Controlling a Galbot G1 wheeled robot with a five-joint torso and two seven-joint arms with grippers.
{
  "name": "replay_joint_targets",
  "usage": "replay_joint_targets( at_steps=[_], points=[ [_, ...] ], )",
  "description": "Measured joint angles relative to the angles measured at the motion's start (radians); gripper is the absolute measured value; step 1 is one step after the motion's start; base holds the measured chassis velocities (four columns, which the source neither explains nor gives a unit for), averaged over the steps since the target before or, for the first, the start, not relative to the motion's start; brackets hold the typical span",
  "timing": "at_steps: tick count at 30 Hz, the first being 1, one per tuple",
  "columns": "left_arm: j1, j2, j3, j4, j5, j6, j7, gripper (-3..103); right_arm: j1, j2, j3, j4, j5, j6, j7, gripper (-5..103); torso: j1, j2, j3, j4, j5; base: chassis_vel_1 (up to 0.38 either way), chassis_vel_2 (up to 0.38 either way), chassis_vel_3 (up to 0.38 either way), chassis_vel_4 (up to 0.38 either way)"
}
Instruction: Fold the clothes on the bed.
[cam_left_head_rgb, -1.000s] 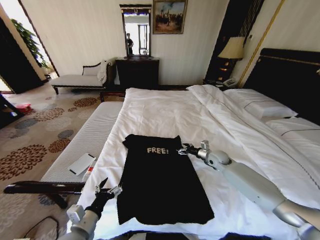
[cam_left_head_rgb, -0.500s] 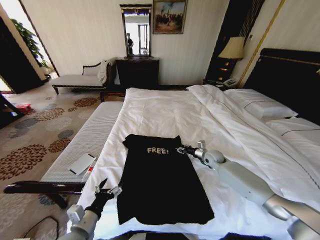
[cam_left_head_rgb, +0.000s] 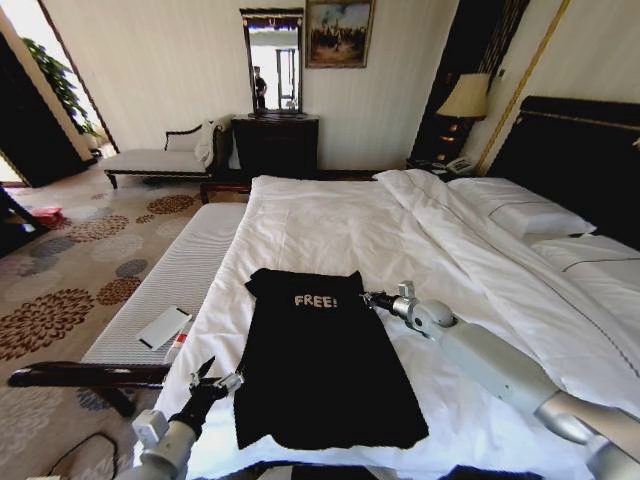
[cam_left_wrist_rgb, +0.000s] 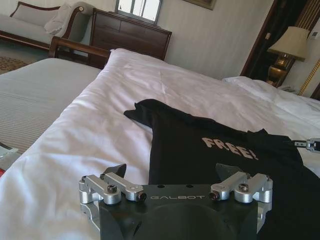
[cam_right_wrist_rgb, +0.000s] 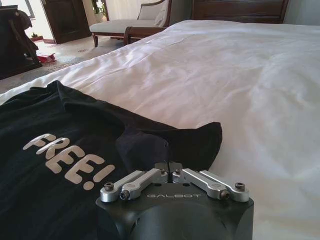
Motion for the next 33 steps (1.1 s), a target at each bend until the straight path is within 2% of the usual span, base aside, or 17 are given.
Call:
replay_joint_targets(
  at_steps=[20, 25, 33],
  points=[
    [0.011, -0.007, 0.000, -0.011, 0.002, -0.012, 0.011, 100, -0.064, -0.139, 0.096, 0.118, -0.061, 0.016, -0.002, 0, 0.000, 0.000, 0.000, 0.0000, -0.0001, 0.000, 0.000, 0.000, 0.000],
    [0.004, -0.007, 0.005, -0.010, 0.002, -0.012, 0.011, 100, -0.097, -0.145, 0.117, 0.160, -0.078, 0.020, -0.001, 0, 0.000, 0.000, 0.000, 0.0000, 0.0000, 0.000, 0.000, 0.000, 0.000],
    [0.009, -0.012, 0.006, -0.004, 0.007, -0.015, 0.013, 100, -0.194, -0.108, 0.132, 0.225, -0.154, 0.024, 0.005, 0, 0.000, 0.000, 0.000, 0.0002, -0.0001, 0.000, 0.000, 0.000, 0.000]
  ],
)
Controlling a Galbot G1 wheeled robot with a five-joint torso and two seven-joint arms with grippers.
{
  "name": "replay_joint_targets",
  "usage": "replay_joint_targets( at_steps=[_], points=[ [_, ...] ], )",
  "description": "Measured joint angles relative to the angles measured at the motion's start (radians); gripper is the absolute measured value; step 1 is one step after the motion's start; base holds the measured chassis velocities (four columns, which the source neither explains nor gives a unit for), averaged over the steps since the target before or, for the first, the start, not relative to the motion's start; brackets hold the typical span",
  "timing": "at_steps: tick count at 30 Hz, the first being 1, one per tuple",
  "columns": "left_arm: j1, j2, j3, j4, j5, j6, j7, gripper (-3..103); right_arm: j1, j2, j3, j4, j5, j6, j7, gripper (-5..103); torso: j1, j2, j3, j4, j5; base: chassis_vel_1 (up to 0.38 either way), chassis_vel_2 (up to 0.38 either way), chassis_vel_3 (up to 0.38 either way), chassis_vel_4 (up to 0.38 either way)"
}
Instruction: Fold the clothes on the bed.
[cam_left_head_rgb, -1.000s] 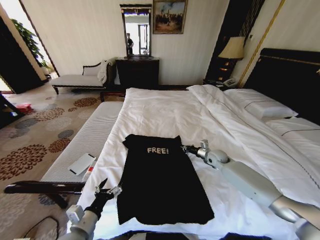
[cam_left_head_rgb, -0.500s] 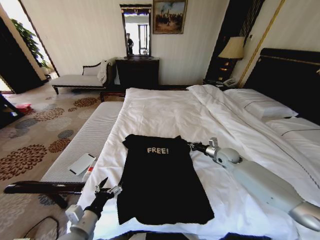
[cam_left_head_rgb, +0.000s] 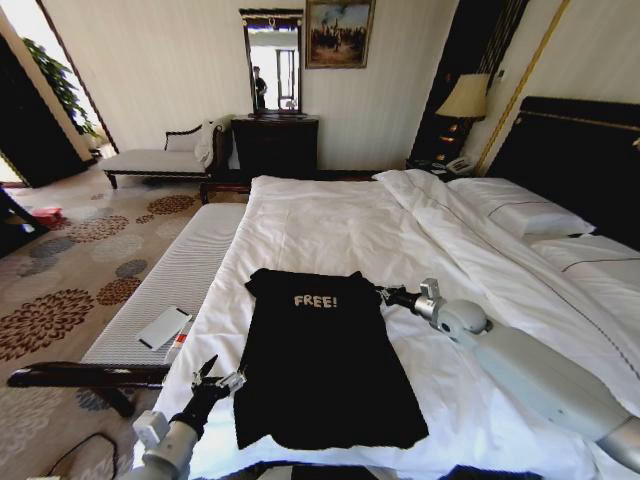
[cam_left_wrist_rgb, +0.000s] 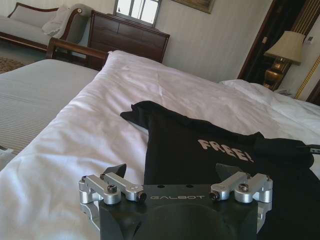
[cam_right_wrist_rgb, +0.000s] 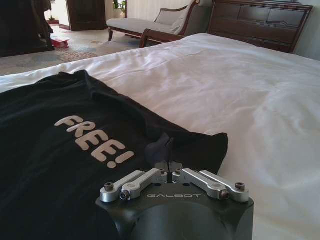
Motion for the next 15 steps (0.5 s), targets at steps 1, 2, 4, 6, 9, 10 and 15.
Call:
replay_joint_targets(
  at_steps=[1, 2, 4, 6, 9, 10, 15],
  points=[
    [0.001, 0.000, -0.002, 0.000, 0.000, 0.000, 0.000, 100, -0.010, 0.002, 0.001, 0.009, -0.006, 0.001, 0.000, 0, 0.000, 0.000, 0.000, -0.0002, 0.0001, 0.000, 0.000, 0.000, 0.000],
    [0.002, 0.000, -0.004, 0.001, 0.000, -0.001, 0.001, 100, -0.029, 0.005, 0.004, 0.027, -0.013, 0.004, -0.001, 0, 0.000, 0.000, 0.000, -0.0002, 0.0001, 0.000, 0.000, 0.000, 0.000],
    [0.001, 0.001, -0.005, 0.003, 0.000, -0.001, 0.001, 100, -0.051, 0.006, 0.006, 0.048, -0.037, 0.011, -0.006, 0, 0.000, 0.000, 0.000, 0.0000, -0.0001, 0.000, 0.000, 0.000, 0.000],
    [-0.001, 0.002, -0.003, 0.004, 0.000, -0.001, 0.001, 100, -0.064, 0.008, 0.007, 0.055, -0.063, 0.017, -0.014, 0, 0.000, 0.000, 0.000, -0.0001, 0.0000, 0.000, 0.000, 0.000, 0.000],
    [-0.010, 0.003, 0.007, 0.004, 0.003, 0.000, -0.002, 100, -0.078, 0.009, 0.007, 0.052, -0.105, 0.033, -0.029, 9, 0.000, 0.000, 0.000, -0.0001, -0.0001, 0.000, 0.000, 0.000, 0.000],
    [-0.011, 0.003, 0.008, 0.004, 0.003, 0.001, -0.004, 100, -0.080, 0.009, 0.007, 0.048, -0.110, 0.035, -0.032, 9, 0.000, 0.000, 0.000, -0.0001, -0.0001, 0.000, 0.000, 0.000, 0.000],
    [-0.013, 0.005, 0.006, 0.004, 0.003, 0.003, -0.009, 100, -0.098, 0.009, 0.018, 0.025, -0.139, 0.054, -0.057, 25, 0.000, 0.000, 0.000, -0.0002, 0.0000, 0.000, 0.000, 0.000, 0.000]
  ],
)
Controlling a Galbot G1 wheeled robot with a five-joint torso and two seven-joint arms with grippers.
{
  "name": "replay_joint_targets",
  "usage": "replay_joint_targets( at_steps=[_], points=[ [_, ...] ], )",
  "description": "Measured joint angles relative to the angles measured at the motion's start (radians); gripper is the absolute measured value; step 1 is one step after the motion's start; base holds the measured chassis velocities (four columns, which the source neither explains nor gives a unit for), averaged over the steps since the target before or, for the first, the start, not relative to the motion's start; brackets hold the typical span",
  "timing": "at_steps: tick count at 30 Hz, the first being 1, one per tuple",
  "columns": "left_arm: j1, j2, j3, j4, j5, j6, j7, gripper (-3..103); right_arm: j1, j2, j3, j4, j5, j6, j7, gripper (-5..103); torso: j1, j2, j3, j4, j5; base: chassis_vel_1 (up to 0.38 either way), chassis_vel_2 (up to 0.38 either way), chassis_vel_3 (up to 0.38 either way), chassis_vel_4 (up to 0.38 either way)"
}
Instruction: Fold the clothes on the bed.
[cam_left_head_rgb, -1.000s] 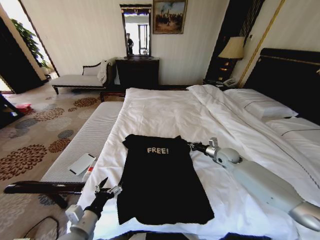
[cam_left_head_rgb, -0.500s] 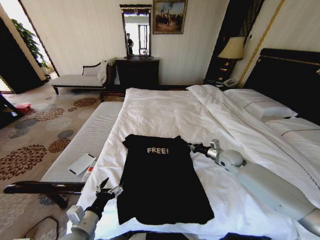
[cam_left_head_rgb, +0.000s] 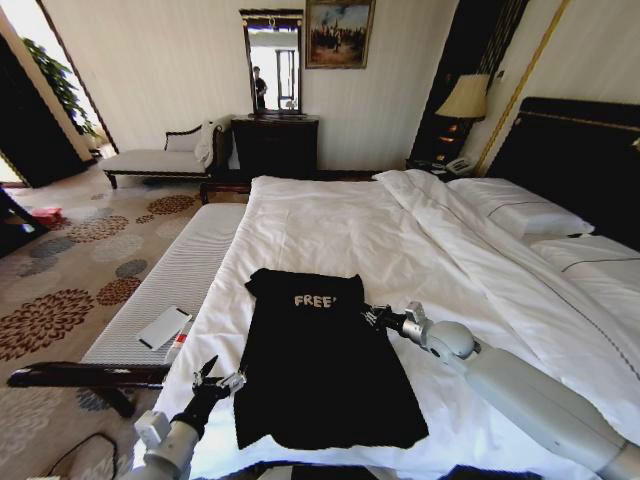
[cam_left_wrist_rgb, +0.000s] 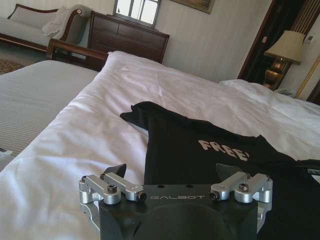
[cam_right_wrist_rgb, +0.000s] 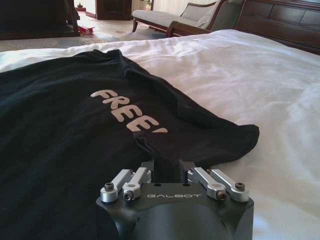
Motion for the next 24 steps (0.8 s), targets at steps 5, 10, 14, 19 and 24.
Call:
replay_joint_targets(
  at_steps=[5, 10, 14, 19, 24],
  points=[
    [0.000, 0.000, -0.005, 0.000, 0.000, 0.002, -0.006, 100, -0.027, 0.004, 0.017, -0.017, -0.031, 0.038, -0.044, 41, 0.000, 0.000, 0.000, 0.0000, 0.0000, 0.000, 0.000, 0.000, 0.000],
    [-0.002, 0.001, -0.008, -0.002, 0.000, 0.004, -0.010, 100, -0.042, 0.006, 0.053, -0.025, -0.056, 0.069, -0.065, 58, 0.000, 0.000, 0.000, 0.0001, 0.0000, 0.000, 0.000, 0.000, 0.000],
    [-0.013, 0.005, -0.009, -0.004, -0.003, 0.008, -0.020, 100, -0.081, -0.004, 0.135, -0.019, -0.053, 0.080, -0.053, 80, 0.000, 0.000, 0.000, 0.0002, 0.0000, 0.000, 0.000, 0.000, 0.000],
    [-0.046, 0.017, -0.014, 0.003, -0.026, 0.024, -0.047, 100, -0.146, -0.014, 0.235, -0.002, -0.035, 0.084, -0.048, 95, 0.000, 0.000, 0.000, 0.0002, 0.0000, 0.000, 0.000, 0.000, 0.000],
    [-0.168, 0.067, -0.059, 0.056, -0.146, 0.065, -0.079, 100, -0.296, -0.012, 0.419, 0.017, -0.023, 0.093, -0.043, 100, 0.000, 0.000, 0.000, 0.0002, -0.0001, 0.000, 0.000, 0.000, 0.000]
  ],
)
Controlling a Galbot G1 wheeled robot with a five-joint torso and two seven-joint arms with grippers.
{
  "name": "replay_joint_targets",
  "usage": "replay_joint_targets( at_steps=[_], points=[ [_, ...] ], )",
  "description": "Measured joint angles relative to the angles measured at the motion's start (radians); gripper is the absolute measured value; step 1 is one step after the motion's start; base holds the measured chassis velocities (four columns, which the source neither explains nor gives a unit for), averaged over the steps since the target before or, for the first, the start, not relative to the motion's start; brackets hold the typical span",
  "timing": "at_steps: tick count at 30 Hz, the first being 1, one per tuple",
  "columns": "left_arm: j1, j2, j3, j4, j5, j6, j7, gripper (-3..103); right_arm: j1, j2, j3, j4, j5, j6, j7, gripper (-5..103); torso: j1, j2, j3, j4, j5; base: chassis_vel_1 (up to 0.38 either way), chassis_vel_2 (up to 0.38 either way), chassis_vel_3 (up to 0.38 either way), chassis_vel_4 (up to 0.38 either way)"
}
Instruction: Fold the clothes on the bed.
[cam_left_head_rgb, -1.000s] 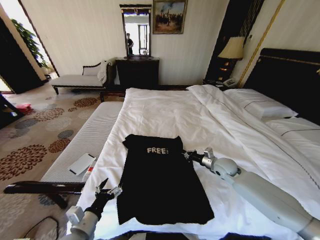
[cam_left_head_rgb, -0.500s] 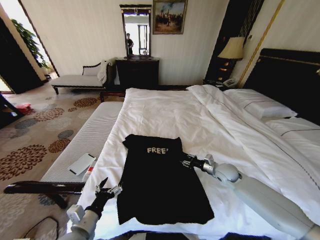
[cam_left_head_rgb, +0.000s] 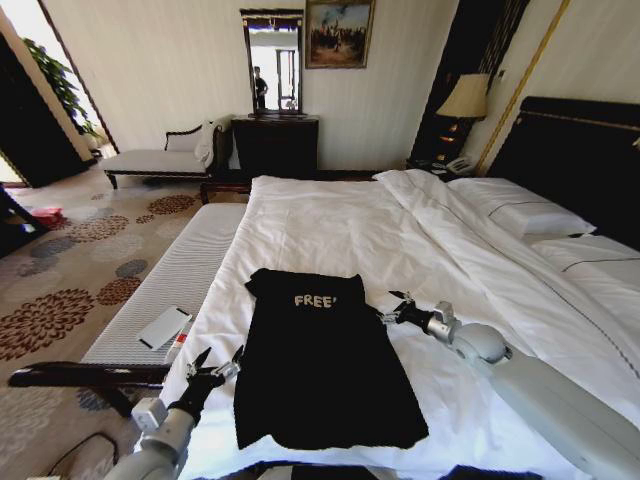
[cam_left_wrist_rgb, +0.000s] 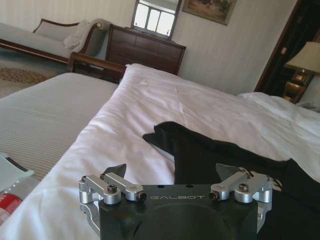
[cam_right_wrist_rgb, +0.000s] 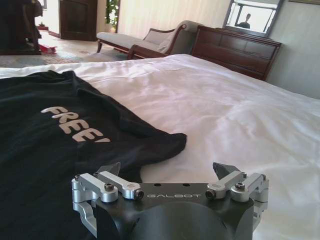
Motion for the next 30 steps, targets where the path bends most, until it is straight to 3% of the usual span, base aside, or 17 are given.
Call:
replay_joint_targets(
  at_steps=[4, 8, 14, 16, 26, 30],
  points=[
    [-0.122, 0.051, -0.002, 0.079, -0.075, 0.018, -0.006, 100, -0.079, -0.005, 0.091, 0.004, 0.012, 0.006, 0.003, 100, 0.000, 0.000, 0.000, -0.0005, -0.0001, 0.000, 0.000, 0.000, 0.000],
    [-0.293, 0.112, 0.053, 0.207, -0.140, 0.030, -0.002, 100, -0.152, -0.012, 0.163, 0.003, 0.029, 0.016, 0.025, 100, 0.000, 0.000, 0.000, -0.0002, 0.0001, 0.000, 0.000, 0.000, 0.000],
    [-0.446, 0.161, 0.131, 0.357, -0.172, 0.032, 0.031, 100, -0.209, -0.011, 0.220, 0.001, 0.043, 0.019, 0.045, 100, 0.000, 0.000, 0.000, 0.0000, -0.0002, 0.000, 0.000, 0.000, 0.000],
    [-0.548, 0.185, 0.184, 0.457, -0.180, 0.027, 0.054, 102, -0.234, -0.009, 0.251, -0.002, 0.050, 0.019, 0.056, 100, 0.000, 0.000, 0.000, -0.0001, 0.0001, 0.000, 0.000, 0.000, 0.000],
    [-0.736, 0.187, 0.293, 0.671, -0.203, 0.022, 0.110, 90, -0.252, -0.004, 0.283, -0.022, 0.071, 0.016, 0.079, 100, 0.000, 0.000, 0.000, 0.0000, 0.0002, 0.000, 0.000, 0.000, 0.000],
    [-0.779, 0.163, 0.319, 0.730, -0.260, 0.024, 0.137, 84, -0.250, -0.006, 0.283, -0.027, 0.077, 0.014, 0.086, 100, 0.000, 0.000, 0.000, 0.0000, 0.0001, 0.000, 0.000, 0.000, 0.000]
  ],
)
